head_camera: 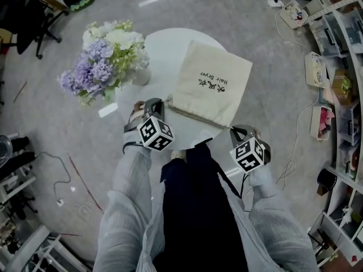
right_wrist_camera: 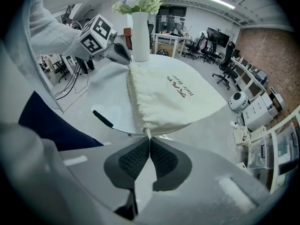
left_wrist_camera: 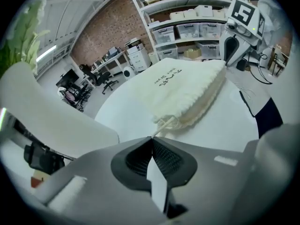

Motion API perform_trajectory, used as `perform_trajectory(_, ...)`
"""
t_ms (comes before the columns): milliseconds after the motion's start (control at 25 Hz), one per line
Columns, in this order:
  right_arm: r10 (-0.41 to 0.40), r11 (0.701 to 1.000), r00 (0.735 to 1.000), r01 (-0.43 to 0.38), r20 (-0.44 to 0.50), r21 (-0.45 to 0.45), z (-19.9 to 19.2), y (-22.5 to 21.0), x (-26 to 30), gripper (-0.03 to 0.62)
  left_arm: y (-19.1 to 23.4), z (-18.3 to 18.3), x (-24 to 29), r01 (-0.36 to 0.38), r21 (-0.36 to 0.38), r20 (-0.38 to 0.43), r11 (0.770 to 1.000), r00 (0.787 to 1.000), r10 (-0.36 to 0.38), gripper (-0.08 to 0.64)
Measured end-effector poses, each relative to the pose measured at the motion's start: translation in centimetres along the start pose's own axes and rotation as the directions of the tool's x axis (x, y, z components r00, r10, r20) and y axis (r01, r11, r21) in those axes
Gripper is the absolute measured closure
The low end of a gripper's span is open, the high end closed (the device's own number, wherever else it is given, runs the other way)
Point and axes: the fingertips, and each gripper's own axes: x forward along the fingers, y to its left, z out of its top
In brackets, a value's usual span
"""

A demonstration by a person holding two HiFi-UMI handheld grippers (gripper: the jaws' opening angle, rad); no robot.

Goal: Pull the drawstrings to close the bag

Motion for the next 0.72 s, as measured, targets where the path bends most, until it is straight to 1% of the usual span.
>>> perform_trajectory(80,-0.026,1.000,1.000,0.026,-0.006,0.003,-0.3,-0.2,0.0,0.581,0.2,-0.9,0.3,-0.035,0.001,-0.041,0.999,0.999,0.035,0.541)
perform_trajectory(200,-0.077,0.997,0.997,0.077,-0.007,-0.001,-0.6,-0.6,-0.1,0.581,0.5,-1.9,0.4,-0.092,0.013,-0.097,0.996,0.991,0.093,0.540)
perform_trajectory(280,-0.114,0.993,0.993,0.114,0.003,0.007,-0.5,-0.9,-0.2,0.583,0.8,-2.4,0.1,-0.120,-0.034,-0.123,0.992,0.986,0.115,0.540)
perform_trajectory(400,-0.179,0.983,0.984,0.178,0.011,0.030,-0.2,-1.8,-0.3,0.583,1.1,-3.0,-0.4,-0.136,-0.144,-0.142,0.980,0.983,0.115,0.540)
perform_trajectory(480,-0.213,0.976,0.977,0.212,0.015,0.048,0.0,-2.3,-0.5,0.583,1.1,-3.4,-0.7,-0.137,-0.185,-0.148,0.973,0.983,0.110,0.540)
perform_trajectory(600,-0.230,0.970,0.973,0.228,0.024,0.080,0.1,-2.9,-0.7,0.583,0.9,-3.9,-1.4,-0.132,-0.204,-0.151,0.970,0.983,0.102,0.540)
perform_trajectory(720,-0.249,0.966,0.968,0.246,0.026,0.082,0.2,-3.5,-0.9,0.583,0.6,-4.3,-1.8,-0.127,-0.186,-0.153,0.974,0.983,0.099,0.540)
